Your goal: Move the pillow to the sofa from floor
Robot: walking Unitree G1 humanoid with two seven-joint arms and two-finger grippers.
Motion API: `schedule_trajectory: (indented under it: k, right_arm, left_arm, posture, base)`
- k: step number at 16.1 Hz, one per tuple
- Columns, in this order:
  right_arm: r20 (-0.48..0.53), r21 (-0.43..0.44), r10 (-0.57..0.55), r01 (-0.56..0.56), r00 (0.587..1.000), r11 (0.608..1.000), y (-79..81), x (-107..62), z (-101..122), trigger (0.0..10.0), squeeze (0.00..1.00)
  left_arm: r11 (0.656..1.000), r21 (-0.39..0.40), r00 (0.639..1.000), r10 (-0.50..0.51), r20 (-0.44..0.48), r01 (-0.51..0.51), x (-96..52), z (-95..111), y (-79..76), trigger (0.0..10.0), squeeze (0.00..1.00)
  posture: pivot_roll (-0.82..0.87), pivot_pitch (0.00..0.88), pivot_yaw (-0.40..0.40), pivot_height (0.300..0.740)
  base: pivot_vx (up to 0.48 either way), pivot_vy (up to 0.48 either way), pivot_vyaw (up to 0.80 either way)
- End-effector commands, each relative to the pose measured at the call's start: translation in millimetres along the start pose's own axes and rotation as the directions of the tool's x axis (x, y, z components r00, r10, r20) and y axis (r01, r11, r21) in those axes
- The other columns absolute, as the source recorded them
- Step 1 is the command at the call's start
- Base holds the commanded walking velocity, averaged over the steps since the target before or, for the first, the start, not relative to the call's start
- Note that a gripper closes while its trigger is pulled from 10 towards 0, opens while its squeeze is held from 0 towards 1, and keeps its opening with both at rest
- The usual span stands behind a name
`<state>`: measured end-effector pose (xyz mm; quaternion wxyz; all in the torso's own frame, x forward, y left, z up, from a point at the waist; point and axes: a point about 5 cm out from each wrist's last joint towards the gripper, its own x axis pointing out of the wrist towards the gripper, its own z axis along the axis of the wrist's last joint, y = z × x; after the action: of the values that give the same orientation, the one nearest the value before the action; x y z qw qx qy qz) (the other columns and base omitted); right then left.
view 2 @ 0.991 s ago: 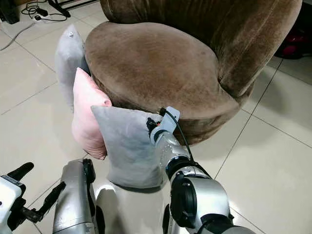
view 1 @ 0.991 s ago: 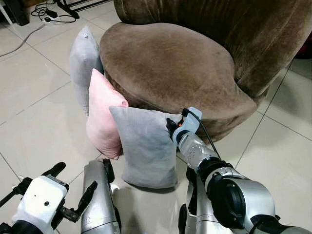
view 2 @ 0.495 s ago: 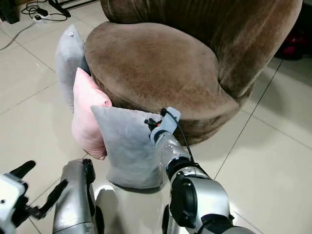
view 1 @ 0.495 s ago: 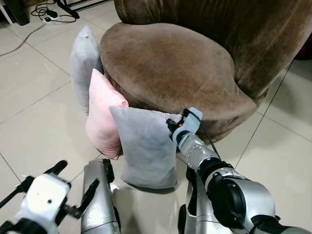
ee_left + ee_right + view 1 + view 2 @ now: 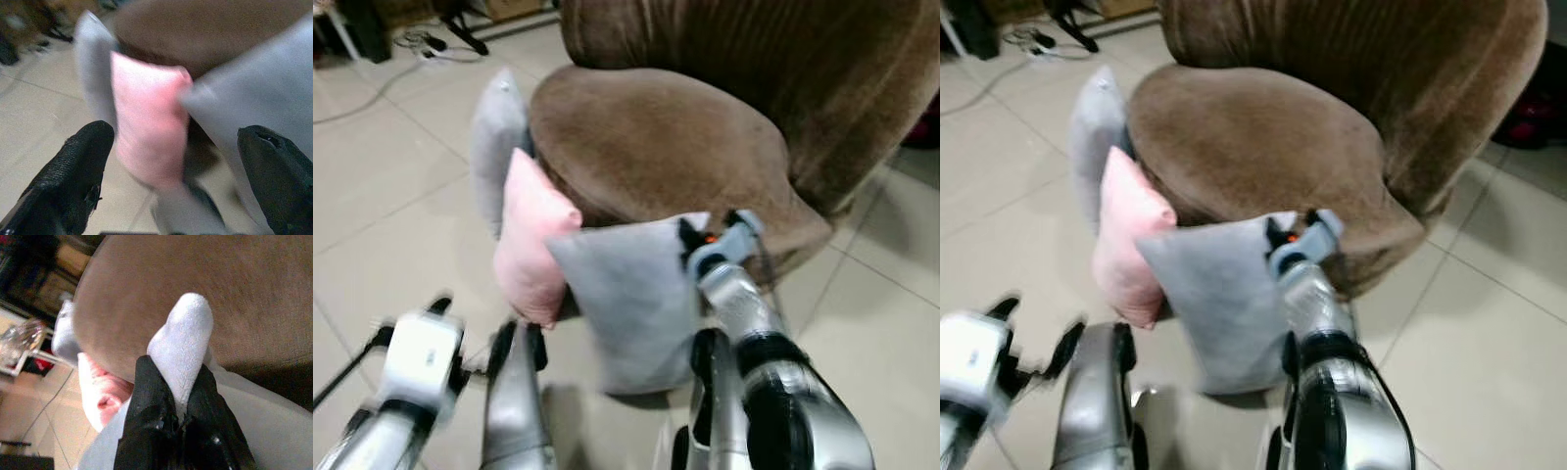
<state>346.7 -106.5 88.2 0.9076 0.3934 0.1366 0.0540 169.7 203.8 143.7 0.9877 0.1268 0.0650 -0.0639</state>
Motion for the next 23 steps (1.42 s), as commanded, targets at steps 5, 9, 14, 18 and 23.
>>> schedule_trajectory:
  k: [5,9,14,18,23]
  right_arm:
    - [0.183,-0.247,0.248,-0.199,0.951,0.948,55.1,-38.5,62.7,10.0,0.0]
    - [0.265,-0.251,0.175,-0.107,0.948,0.962,47.3,-73.4,77.6,10.0,0.0]
    - [0.249,-0.317,0.169,-0.085,0.954,0.945,57.3,-74.1,75.7,10.0,0.0]
    - [0.271,-0.417,0.216,-0.088,0.938,0.905,71.3,-65.3,87.5,10.0,0.0]
    - [0.273,-0.378,0.213,-0.099,0.938,0.921,70.1,-63.8,84.1,10.0,0.0]
  left_arm:
    - [0.998,-0.017,0.993,0.064,0.098,-0.062,35.8,22.6,-0.1,10.0,0.0]
    - [0.999,0.035,0.986,0.029,0.164,-0.035,66.5,39.7,-3.2,10.0,0.0]
    - [0.992,0.108,0.984,0.041,0.172,-0.06,77.7,39.5,0.1,10.0,0.0]
    - [0.988,0.138,0.977,0.038,0.211,-0.068,86.1,46.9,-0.6,10.0,0.0]
    - [0.991,0.111,0.971,0.052,0.232,-0.08,89.3,50.3,-2.3,10.0,0.0]
  posture:
    - [-0.02,0.0,0.023,0.445]
    - [-0.06,0.0,0.045,0.469]
    - [-0.03,0.0,0.011,0.519]
    - [-0.01,0.0,-0.033,0.564]
    - [-0.01,0.0,-0.029,0.604]
  base:
    - [0.0,0.0,0.0]
    - [0.0,0.0,0.0]
    - [0.0,0.0,0.0]
    - [0.0,0.0,0.0]
    - [0.0,0.0,0.0]
